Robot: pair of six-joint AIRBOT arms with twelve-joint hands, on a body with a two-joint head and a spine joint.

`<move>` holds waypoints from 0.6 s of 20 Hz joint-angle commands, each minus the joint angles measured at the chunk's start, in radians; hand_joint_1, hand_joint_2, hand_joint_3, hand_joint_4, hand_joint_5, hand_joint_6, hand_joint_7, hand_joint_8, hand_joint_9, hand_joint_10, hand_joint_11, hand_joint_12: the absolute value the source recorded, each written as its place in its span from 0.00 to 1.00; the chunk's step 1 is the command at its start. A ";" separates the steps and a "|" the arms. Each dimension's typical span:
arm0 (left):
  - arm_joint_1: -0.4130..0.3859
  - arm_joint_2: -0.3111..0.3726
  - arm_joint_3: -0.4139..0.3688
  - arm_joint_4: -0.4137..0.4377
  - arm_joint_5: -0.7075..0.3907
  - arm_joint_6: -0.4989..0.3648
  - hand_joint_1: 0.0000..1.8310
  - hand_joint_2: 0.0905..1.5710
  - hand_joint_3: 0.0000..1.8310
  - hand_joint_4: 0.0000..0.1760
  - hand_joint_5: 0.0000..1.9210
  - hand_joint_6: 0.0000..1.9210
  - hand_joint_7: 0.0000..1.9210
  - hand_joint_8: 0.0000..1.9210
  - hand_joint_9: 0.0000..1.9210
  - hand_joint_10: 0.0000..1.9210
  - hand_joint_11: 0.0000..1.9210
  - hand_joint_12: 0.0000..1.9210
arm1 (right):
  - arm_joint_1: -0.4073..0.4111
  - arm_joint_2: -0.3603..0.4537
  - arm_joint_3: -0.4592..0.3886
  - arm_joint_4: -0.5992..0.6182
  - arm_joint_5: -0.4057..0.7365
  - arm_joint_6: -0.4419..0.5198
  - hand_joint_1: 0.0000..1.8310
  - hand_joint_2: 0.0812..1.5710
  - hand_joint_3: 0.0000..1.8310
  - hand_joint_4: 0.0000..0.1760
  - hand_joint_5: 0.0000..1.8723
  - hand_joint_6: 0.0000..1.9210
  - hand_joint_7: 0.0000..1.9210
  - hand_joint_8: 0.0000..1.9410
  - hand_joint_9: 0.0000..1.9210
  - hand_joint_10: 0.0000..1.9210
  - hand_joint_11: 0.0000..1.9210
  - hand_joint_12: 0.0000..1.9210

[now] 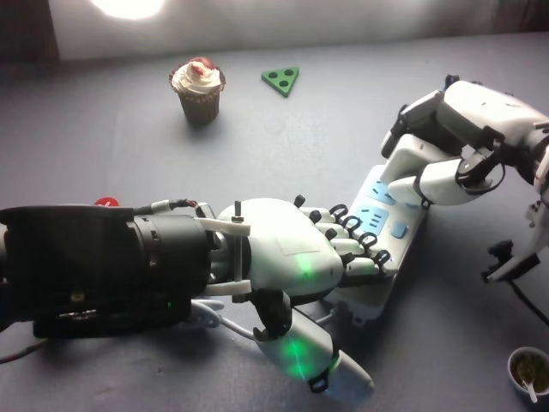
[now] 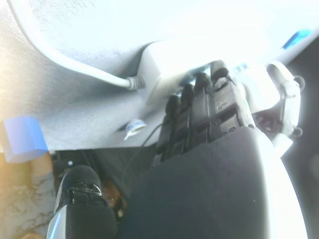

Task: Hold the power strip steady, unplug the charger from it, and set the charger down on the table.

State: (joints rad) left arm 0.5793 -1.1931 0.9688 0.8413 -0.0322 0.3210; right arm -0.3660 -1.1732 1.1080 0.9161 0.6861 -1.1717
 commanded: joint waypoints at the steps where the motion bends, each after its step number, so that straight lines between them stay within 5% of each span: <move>1: -0.002 -0.001 -0.005 0.000 -0.030 0.000 0.00 0.62 0.00 0.00 0.04 0.00 0.05 0.00 0.04 0.00 0.02 0.06 | 0.021 0.018 0.003 -0.046 0.086 0.014 0.68 0.68 0.00 0.00 0.50 0.50 0.60 0.41 0.65 0.11 0.41 0.62; 12: 0.003 0.000 -0.008 0.000 -0.029 0.000 0.00 0.62 0.00 0.00 0.04 0.00 0.05 0.00 0.05 0.00 0.03 0.06 | 0.048 0.180 -0.089 -0.090 0.079 0.021 0.68 0.67 0.00 0.00 0.51 0.49 0.61 0.39 0.67 0.05 0.40 0.63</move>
State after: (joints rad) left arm 0.5819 -1.1931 0.9634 0.8417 -0.0265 0.3210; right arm -0.3275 -1.0042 1.0084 0.8577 0.6552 -1.1595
